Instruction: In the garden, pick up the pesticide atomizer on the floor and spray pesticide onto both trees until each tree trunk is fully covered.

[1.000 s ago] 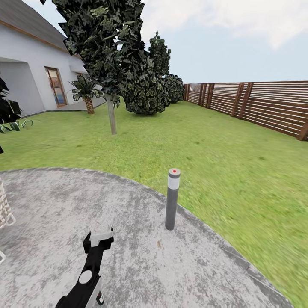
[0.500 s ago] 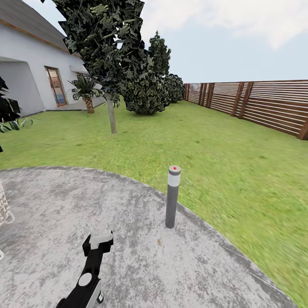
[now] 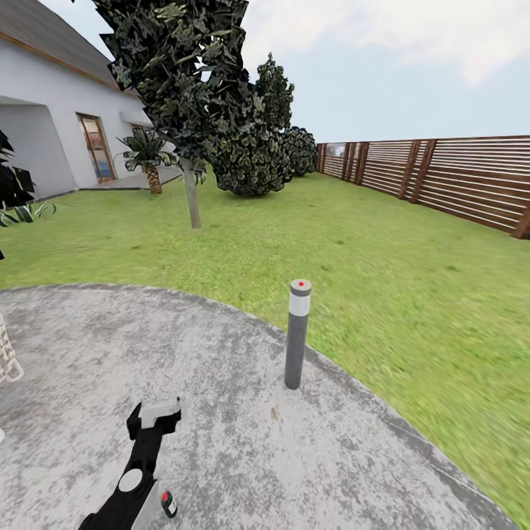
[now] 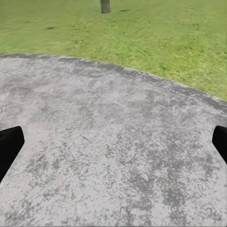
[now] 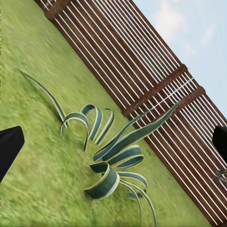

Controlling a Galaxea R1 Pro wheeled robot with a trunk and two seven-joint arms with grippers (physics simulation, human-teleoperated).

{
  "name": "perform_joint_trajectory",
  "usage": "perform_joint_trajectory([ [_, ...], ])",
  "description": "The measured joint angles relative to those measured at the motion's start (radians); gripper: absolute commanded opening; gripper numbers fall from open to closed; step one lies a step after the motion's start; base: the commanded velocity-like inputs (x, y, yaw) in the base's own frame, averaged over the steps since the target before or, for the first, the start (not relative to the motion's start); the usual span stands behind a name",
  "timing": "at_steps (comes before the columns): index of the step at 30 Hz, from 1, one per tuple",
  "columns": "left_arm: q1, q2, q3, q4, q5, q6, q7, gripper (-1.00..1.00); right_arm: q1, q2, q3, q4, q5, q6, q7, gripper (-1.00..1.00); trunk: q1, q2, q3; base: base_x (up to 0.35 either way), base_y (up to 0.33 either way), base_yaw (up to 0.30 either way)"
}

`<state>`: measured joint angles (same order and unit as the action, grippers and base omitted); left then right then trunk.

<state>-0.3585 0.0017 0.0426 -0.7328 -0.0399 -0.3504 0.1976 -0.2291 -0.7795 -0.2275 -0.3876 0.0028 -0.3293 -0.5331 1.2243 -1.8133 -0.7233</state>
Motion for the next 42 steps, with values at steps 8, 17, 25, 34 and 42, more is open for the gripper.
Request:
perform_joint_trajectory([
  [8, 0.0, 0.013, 0.001, 0.004, 0.0, 0.0, 0.0, 1.0, 0.0, 0.0, 0.0, 0.0, 0.0, 0.0, 0.0, 1.0, 0.031, -0.056, -0.025, 0.0, 0.0, 0.0],
  [17, 0.0, 0.013, 0.001, 0.005, 0.001, 0.001, 0.0, 1.0, 0.0, 0.0, 0.0, 0.0, 0.001, 0.001, 0.001, 1.0, 0.065, -0.119, -0.053, 0.0, 0.0, 0.0],
  [25, 0.0, 0.014, 0.001, 0.005, 0.001, 0.001, 0.0, 1.0, 0.0, 0.0, 0.0, 0.0, 0.001, 0.001, 0.001, 1.0, 0.096, -0.175, -0.078, 0.0, 0.0, 0.0],
  [34, 0.0, 0.014, 0.001, 0.005, 0.001, 0.0, 0.0, 1.0, 0.0, 0.0, 0.004, 0.0, 0.001, 0.001, 0.002, 1.0, 0.13, -0.238, -0.107, 0.0, 0.0, 0.0],
  [42, 0.0, 0.014, 0.001, 0.005, 0.001, 0.0, 0.0, 1.0, 0.0, 0.0, 0.005, 0.0, 0.001, 0.001, 0.002, 1.0, 0.161, -0.294, -0.132, 0.0, 0.0, 0.0],
])
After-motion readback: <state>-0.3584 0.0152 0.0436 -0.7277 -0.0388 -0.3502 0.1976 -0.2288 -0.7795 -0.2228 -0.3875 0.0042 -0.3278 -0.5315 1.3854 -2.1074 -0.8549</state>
